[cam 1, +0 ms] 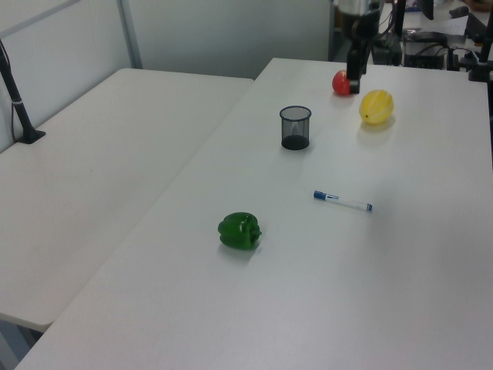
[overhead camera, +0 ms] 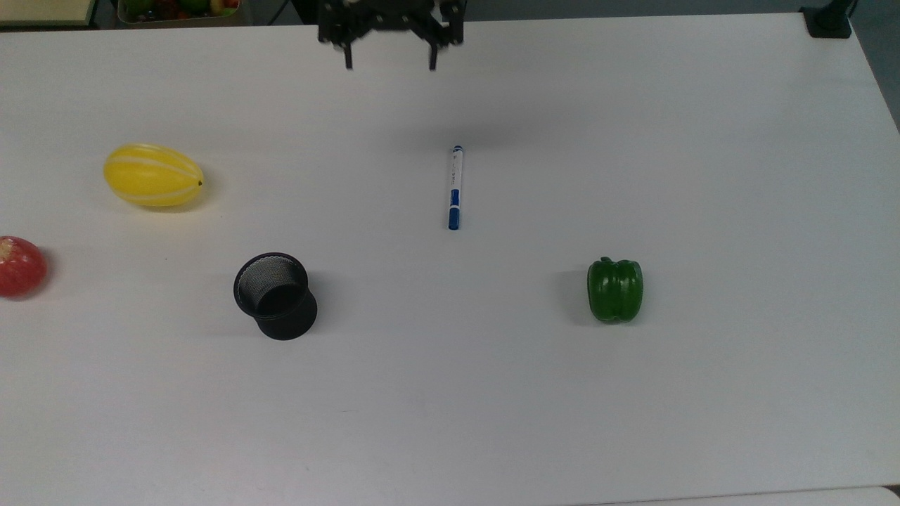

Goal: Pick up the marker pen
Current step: 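Open the gripper, release the marker and raise the gripper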

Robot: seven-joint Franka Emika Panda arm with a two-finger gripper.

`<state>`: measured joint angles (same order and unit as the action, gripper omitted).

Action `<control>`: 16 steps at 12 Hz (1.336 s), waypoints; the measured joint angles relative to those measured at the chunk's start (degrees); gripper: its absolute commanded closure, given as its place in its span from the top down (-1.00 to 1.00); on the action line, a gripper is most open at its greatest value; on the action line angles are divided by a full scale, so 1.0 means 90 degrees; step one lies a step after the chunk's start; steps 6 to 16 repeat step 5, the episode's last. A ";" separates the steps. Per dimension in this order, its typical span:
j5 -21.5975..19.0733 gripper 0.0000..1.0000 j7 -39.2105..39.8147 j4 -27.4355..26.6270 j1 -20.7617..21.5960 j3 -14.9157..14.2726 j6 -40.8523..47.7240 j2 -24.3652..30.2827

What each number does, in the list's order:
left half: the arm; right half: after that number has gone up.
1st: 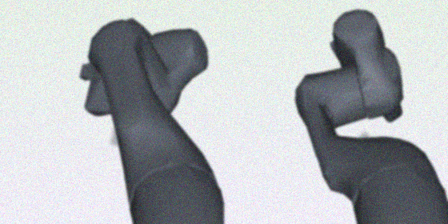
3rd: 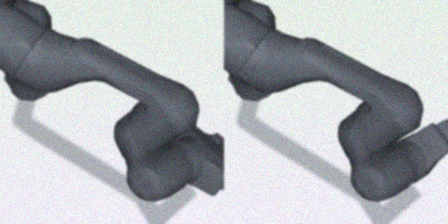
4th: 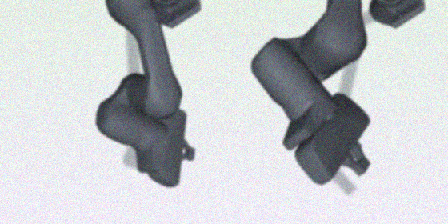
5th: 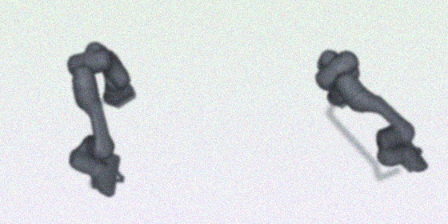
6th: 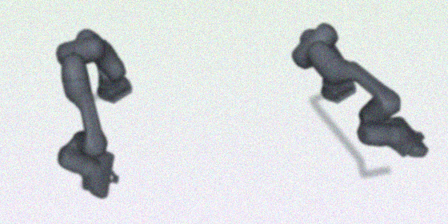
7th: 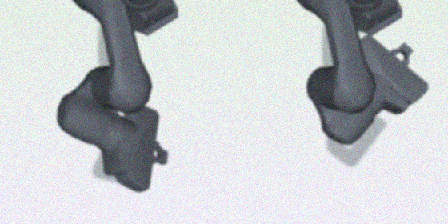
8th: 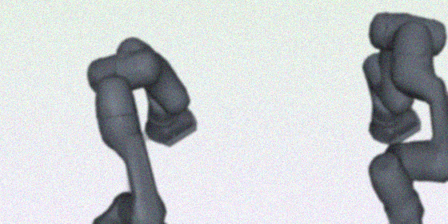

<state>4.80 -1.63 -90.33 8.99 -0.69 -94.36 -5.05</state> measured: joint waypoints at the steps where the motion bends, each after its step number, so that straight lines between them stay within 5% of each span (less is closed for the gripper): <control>1: 0.0000 1.00 0.0073 -0.0007 -0.0118 -0.0002 0.0231 0.0208; 5: -0.0004 1.00 0.0532 -0.0039 -0.0497 -0.0003 0.0530 0.0629; 16: -0.0004 1.00 0.0532 -0.0039 -0.0497 -0.0003 0.0530 0.0629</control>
